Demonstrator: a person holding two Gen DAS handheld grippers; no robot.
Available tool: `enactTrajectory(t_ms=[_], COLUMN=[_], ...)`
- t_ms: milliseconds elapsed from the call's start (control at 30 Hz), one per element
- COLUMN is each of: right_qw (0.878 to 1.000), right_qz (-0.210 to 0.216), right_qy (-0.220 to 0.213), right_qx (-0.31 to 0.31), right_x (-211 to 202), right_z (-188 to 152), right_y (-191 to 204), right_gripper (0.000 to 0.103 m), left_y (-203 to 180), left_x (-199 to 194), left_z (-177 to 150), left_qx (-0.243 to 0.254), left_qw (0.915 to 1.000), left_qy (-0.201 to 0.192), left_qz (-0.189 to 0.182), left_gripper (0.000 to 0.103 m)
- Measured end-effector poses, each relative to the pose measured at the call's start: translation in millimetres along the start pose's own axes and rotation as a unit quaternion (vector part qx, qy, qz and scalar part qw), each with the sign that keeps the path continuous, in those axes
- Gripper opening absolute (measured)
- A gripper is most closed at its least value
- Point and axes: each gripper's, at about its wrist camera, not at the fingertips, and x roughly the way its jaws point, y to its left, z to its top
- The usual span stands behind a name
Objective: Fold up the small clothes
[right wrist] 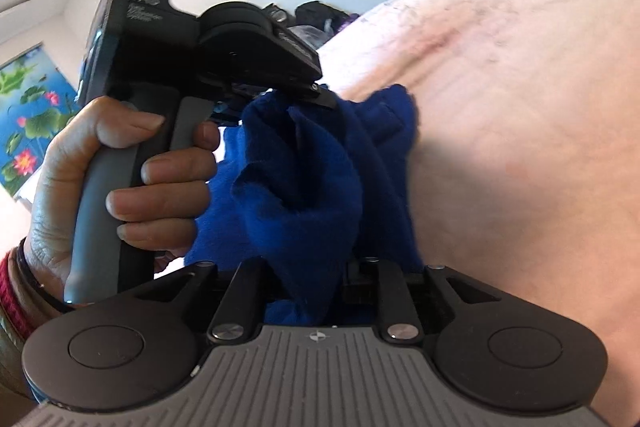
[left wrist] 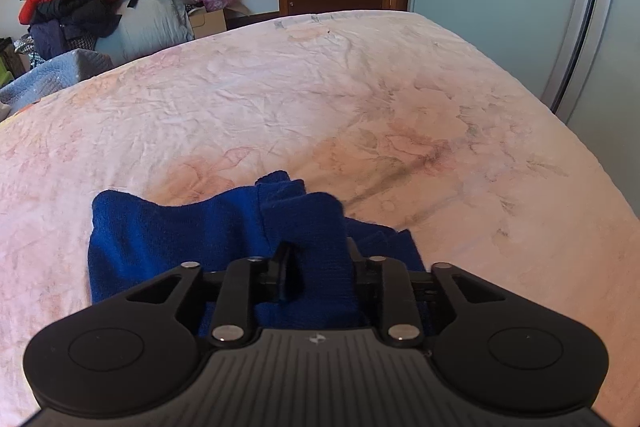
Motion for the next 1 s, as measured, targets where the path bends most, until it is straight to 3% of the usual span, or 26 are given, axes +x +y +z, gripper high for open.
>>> enactTrajectory(t_ms=[33, 100, 167, 433, 633, 800, 933, 1000], right_qw=[1.0, 1.0, 1.0, 1.0, 0.998, 0.998, 0.995, 0.993], right_qz=[-0.004, -0.005, -0.005, 0.003, 0.013, -0.012, -0.087, -0.093], right_qy=[0.001, 0.002, 0.004, 0.008, 0.007, 0.002, -0.042, -0.059], right_qx=[0.002, 0.004, 0.004, 0.018, 0.057, 0.061, -0.017, -0.044], right_x=[1, 1, 1, -5, -11, -26, -45, -48], right_z=[0, 1, 1, 2, 3, 2, 12, 25], right_y=[-2, -4, -4, -8, -18, -22, -5, 1], right_gripper=[0.03, 0.03, 0.03, 0.041, 0.041, 0.039, 0.047, 0.048], left_y=[-1, -2, -1, 9, 39, 63, 76, 77], left_x=[0, 0, -3, -18, -43, -64, -76, -81], left_z=[0, -1, -1, 4, 7, 1, -24, -43], left_qx=[0.003, 0.003, 0.001, -0.005, -0.047, -0.059, -0.04, -0.023], left_qw=[1.0, 1.0, 1.0, 0.9996, 0.9971, 0.9948, 0.9963, 0.9969], left_qy=[0.001, 0.0, -0.008, -0.026, -0.059, -0.083, -0.074, -0.073], left_qz=[0.003, 0.007, 0.006, 0.004, -0.01, -0.005, 0.017, 0.018], left_gripper=[0.037, 0.058, 0.069, 0.07, 0.072, 0.072, 0.077, 0.077])
